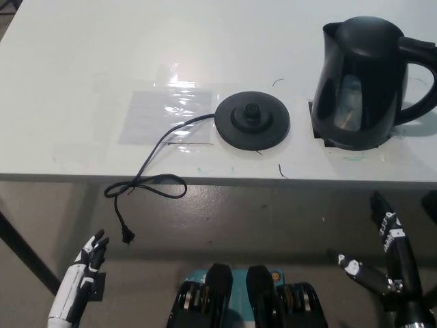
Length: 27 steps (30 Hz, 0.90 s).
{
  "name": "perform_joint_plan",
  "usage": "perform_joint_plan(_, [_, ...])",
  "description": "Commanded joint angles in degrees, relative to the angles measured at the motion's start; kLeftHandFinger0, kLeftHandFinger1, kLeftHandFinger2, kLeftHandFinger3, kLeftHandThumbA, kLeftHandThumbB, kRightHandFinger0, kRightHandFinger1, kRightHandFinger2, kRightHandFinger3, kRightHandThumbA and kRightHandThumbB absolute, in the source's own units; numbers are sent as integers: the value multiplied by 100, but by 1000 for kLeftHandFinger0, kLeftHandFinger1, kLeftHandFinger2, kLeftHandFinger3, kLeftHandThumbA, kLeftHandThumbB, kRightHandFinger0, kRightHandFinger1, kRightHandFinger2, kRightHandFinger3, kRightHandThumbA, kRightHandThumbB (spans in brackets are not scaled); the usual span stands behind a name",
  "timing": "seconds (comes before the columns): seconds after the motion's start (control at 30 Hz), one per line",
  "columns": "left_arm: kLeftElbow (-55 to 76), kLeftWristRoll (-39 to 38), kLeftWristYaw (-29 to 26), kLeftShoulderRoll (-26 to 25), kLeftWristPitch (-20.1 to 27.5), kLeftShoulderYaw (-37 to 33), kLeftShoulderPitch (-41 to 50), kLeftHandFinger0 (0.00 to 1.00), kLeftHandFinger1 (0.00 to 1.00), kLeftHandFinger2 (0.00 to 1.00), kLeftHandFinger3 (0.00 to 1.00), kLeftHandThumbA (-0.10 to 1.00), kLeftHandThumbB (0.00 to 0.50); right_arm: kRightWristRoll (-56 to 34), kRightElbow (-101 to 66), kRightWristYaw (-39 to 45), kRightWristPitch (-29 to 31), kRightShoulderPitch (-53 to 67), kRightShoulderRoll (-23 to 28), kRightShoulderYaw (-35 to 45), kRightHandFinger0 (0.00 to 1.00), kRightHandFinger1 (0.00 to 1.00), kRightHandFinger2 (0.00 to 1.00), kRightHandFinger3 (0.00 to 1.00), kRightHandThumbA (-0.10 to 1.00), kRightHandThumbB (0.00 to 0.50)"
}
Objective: A kettle and its base are kept separately on the desk infront of the robot and the robot uses its right hand to lift the kettle by its handle and places it on its base to align it correctly.
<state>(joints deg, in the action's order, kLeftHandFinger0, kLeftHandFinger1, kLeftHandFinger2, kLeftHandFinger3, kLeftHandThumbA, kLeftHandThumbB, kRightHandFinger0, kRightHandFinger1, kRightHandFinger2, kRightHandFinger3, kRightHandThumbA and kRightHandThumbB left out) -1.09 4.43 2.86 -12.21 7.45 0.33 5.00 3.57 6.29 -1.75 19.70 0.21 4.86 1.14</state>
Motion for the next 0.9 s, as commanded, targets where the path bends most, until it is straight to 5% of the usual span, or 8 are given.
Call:
perform_joint_plan(0.0, [219, -334, 308, -83, 414, -64, -30, 1000, 1000, 1000, 1000, 1000, 274, 69, -772, -81, 400, 320, 5, 85, 1000, 1000, 1000, 1000, 1000, 382])
perform_joint_plan(0.13, [255, -297, 322, -58, 454, -79, -29, 1000, 1000, 1000, 1000, 1000, 304, 94, -1169, -78, 522, 469, 73, 159, 1000, 1000, 1000, 1000, 1000, 348])
perform_joint_plan(0.23, [266, -338, 346, -55, 457, -59, 1, 1000, 1000, 1000, 1000, 1000, 250, 107, -1481, -120, 586, 531, 117, 290, 1000, 1000, 1000, 1000, 1000, 337])
perform_joint_plan(0.37, [312, -344, 319, -23, 398, -12, 82, 1000, 1000, 1000, 1000, 1000, 266, -129, -1696, -113, 542, 314, 222, 496, 1000, 1000, 1000, 1000, 1000, 330])
perform_joint_plan(0.73, [296, -361, 330, 4, 429, 1, 203, 1000, 1000, 1000, 1000, 1000, 282, -552, -2050, -269, -481, -689, 530, 1206, 1000, 1000, 1000, 1000, 1000, 387])
perform_joint_plan(0.87, [219, -368, 342, -2, 496, 7, 206, 1000, 1000, 1000, 1000, 1000, 268, -798, -1722, -118, -666, -1111, 816, 1346, 1000, 1000, 1000, 1000, 1000, 336])
